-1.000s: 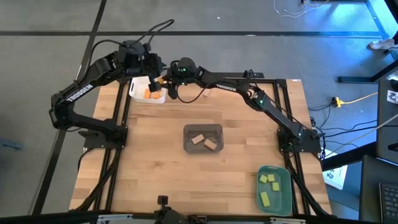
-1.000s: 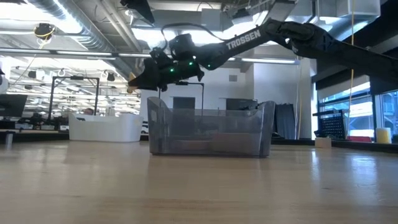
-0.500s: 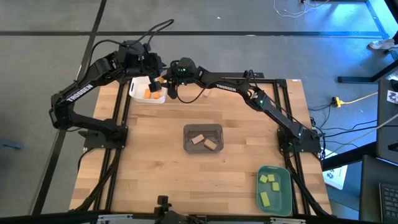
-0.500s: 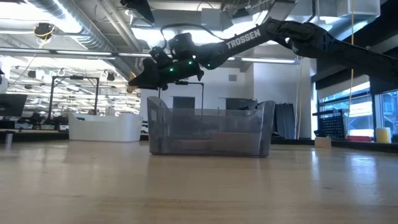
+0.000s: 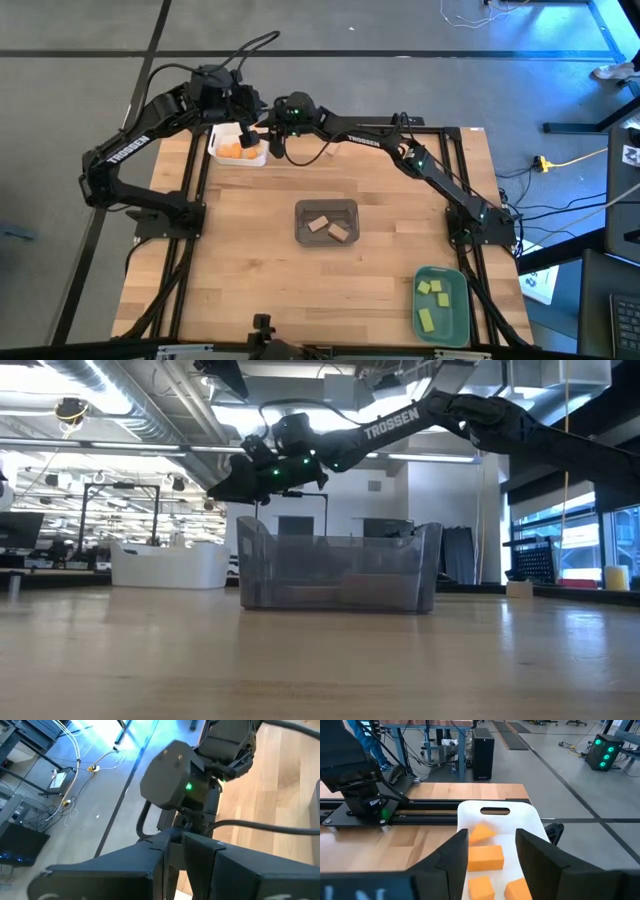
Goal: Sort & place blocks by color
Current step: Put the brown block into the black bin
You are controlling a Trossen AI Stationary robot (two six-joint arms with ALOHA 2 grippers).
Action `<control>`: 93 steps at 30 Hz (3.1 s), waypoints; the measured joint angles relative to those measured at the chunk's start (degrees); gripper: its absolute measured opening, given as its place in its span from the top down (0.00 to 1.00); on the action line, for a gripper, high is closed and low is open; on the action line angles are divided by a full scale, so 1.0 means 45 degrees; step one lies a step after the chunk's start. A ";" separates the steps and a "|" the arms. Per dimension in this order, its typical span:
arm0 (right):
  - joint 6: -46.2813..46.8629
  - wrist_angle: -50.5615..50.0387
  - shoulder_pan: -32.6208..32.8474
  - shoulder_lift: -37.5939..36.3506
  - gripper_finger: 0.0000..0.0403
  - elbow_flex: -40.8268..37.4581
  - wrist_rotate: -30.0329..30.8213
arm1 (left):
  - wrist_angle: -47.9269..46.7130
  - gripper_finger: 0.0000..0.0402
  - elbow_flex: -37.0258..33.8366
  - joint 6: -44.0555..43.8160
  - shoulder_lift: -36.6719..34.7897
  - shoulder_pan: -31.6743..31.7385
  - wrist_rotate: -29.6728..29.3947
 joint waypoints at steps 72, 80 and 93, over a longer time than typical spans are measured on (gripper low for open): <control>0.5659 -1.8687 -0.8082 -0.7865 0.59 -1.1332 0.5544 | 0.0645 0.90 -0.0058 -0.4188 0.3779 0.0534 0.1768; 0.5535 -1.8875 -0.8079 -0.7865 0.59 -1.1122 0.5498 | 0.1578 0.90 -0.0058 -0.4929 0.4555 0.0704 0.1814; 0.5011 -1.8664 -0.7985 -0.7865 0.59 -1.1084 0.5532 | 0.1152 0.90 0.3026 -0.6656 0.8612 0.0221 0.0950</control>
